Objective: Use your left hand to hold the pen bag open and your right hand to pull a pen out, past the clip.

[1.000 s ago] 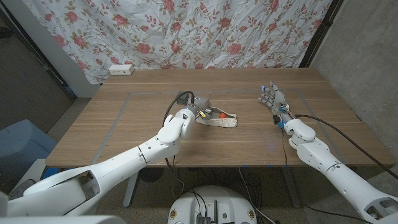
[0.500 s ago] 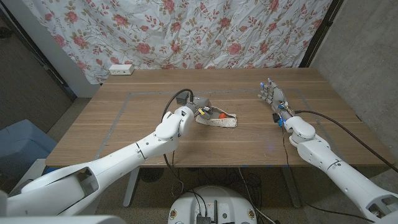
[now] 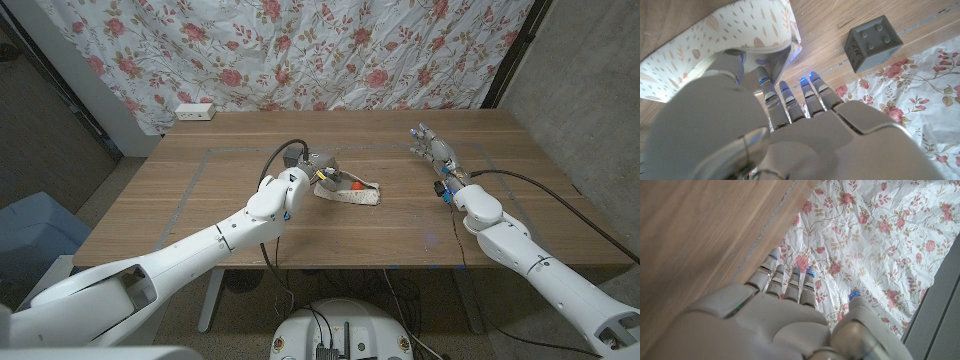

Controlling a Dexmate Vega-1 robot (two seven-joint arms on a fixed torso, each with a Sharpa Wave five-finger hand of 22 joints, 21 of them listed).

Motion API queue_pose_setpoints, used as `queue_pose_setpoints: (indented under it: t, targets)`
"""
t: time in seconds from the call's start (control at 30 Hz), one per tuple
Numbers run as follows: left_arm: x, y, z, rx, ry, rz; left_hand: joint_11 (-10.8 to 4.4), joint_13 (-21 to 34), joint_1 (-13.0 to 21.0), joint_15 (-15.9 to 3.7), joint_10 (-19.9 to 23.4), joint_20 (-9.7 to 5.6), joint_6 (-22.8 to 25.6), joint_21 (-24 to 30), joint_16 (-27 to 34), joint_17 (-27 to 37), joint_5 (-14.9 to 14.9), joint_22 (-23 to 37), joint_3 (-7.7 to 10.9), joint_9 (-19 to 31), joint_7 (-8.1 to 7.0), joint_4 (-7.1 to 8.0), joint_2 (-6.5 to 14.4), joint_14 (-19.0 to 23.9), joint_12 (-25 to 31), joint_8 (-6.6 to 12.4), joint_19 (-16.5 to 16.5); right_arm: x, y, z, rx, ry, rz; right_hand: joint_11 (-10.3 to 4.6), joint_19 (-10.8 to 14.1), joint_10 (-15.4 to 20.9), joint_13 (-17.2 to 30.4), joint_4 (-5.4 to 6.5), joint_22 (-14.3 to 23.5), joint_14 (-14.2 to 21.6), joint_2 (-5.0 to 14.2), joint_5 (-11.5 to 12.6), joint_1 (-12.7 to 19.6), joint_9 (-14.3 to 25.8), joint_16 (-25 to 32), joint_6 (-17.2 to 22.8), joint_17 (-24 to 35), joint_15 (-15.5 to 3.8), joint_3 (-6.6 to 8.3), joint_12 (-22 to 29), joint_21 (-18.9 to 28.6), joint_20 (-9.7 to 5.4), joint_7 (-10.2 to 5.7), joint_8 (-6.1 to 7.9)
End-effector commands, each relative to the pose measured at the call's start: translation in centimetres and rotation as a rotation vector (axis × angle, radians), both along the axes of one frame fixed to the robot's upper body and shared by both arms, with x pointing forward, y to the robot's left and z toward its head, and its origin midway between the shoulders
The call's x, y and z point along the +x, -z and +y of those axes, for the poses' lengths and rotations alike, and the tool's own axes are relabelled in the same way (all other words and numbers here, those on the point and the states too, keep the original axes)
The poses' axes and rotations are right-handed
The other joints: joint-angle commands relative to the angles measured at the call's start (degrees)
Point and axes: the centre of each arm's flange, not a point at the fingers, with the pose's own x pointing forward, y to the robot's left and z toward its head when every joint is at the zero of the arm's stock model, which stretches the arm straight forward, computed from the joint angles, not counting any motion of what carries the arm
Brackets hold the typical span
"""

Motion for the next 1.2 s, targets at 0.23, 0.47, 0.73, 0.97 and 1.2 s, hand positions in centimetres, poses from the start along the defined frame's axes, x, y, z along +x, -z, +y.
queue_pose_setpoints:
  t: [0.23, 0.47, 0.73, 0.97, 1.2]
  targets:
    - [-0.1, -0.8, 0.3, -0.023, 0.022, 0.017, 0.07, 0.2, -0.8, -4.57, -0.6, -0.05, -1.4, -0.4, 0.1, 0.1, -0.3, 0.3, -0.72, 0.1, 0.28, 0.09, 0.1, -0.4, 0.1, 0.13, -1.0, -1.5, -1.0, 2.2, -0.245, 0.081, -0.046, -0.64, -1.1, -1.3, 0.0, -2.93, 0.2, -0.9, -1.35, -0.5, 3.3, 0.1, -0.2, -0.7, -0.6, -0.49, 0.75, -0.4, -0.2, -0.18, -1.42, -0.14]
    - [0.0, -0.3, 0.8, -0.039, 0.03, 0.026, 0.07, 0.2, -1.1, -4.53, -0.9, -0.04, -1.6, -0.4, 0.1, 0.1, -0.3, 0.2, -1.07, 0.1, 0.11, 0.13, 0.1, -0.7, 0.1, 0.28, -1.3, -1.9, -1.1, 2.6, -0.295, 0.114, -0.058, -0.91, -1.7, -1.8, 0.0, -4.97, 0.2, -1.5, -2.23, -0.8, 5.6, 0.2, -0.2, 0.4, -0.9, -0.7, 1.34, -0.4, -0.2, -0.32, -2.66, 0.4]
    - [0.0, 0.4, 1.2, -0.066, 0.034, 0.04, 0.36, 0.2, -2.0, -4.09, -2.5, 0.2, -2.6, -0.4, -0.2, 0.1, -0.3, 0.2, -1.9, 0.1, -0.1, 0.34, 0.3, -2.5, -0.1, 0.23, -2.1, -2.3, -1.1, 2.8, -0.321, 0.144, -0.068, -0.98, -1.9, -1.9, 0.0, -5.6, 0.2, -1.7, -2.58, -0.9, 6.5, 0.2, -0.2, 0.8, -1.1, -0.77, 1.56, -0.3, -0.2, -0.35, -2.88, 0.49]
    - [0.0, 0.9, 1.4, -0.061, 0.039, 0.04, 1.06, 0.2, -3.1, -3.09, -5.1, 0.57, -3.4, -0.5, -0.4, 0.1, -0.2, 0.2, -2.67, 0.0, -0.41, 0.53, 0.8, -4.9, -0.3, 0.39, -3.5, -2.6, -1.3, 2.9, -0.366, 0.17, -0.077, -0.98, -2.0, -1.9, 0.0, -5.85, 0.2, -1.6, -2.78, -1.0, 7.0, 0.2, -0.1, 1.2, -1.1, -0.76, 1.65, -0.2, -0.2, -0.41, -2.92, 0.56]
    - [0.1, 1.3, 1.6, -0.085, 0.052, 0.05, 2.22, 0.2, -3.5, -2.35, -6.3, 0.98, -4.0, -0.6, -0.2, 0.1, -0.2, 0.2, -2.99, 0.0, -0.73, 0.53, 1.1, -5.7, -0.2, 0.34, -4.3, -3.0, -1.8, 3.3, -0.416, 0.191, -0.092, -0.83, -1.8, -1.8, 0.0, -6.06, 0.2, -1.6, -3.03, -1.1, 7.6, 0.2, 0.0, 2.2, -1.3, -0.56, 1.75, -0.1, 0.0, -0.23, -3.24, 0.82]
